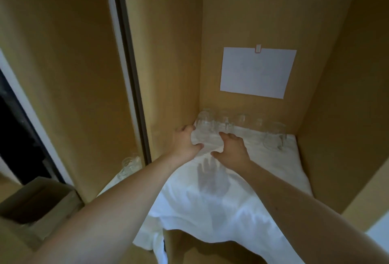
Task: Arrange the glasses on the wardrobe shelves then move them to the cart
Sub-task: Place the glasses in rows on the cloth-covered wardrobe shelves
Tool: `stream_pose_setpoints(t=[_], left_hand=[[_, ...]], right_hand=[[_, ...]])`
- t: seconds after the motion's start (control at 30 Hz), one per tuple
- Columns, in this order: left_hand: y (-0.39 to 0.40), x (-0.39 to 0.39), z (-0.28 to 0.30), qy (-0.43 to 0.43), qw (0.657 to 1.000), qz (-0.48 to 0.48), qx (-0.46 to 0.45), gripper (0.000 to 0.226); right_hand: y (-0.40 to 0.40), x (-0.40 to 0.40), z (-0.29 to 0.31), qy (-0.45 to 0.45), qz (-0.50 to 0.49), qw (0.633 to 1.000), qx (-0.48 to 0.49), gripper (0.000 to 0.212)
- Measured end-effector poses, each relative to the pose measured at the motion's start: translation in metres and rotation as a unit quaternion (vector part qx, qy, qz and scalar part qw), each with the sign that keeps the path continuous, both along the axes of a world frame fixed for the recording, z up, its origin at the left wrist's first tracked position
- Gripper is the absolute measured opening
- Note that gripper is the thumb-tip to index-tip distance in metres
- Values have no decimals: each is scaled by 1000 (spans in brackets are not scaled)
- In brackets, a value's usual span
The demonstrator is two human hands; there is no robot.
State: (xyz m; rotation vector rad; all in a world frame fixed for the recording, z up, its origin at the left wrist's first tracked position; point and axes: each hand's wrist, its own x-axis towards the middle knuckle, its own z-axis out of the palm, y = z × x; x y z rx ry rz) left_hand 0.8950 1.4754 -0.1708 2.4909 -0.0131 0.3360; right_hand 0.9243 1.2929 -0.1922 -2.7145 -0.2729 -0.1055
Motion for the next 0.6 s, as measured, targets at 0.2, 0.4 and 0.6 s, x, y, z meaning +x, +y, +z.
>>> stream_pose_setpoints(t=[0.2,0.4,0.6], left_hand=[[58,-57,3,-3,999,15,29,64],[136,-121,-1,3,999,29,29,67],[211,-176,-14,16,998,56,38,66]], right_hand=[[63,-48,0,-4,0,1000,16,82],[140,-111,-10,-1,9,1000,25,81],[213,-164,-22,13,35,999,34,77]])
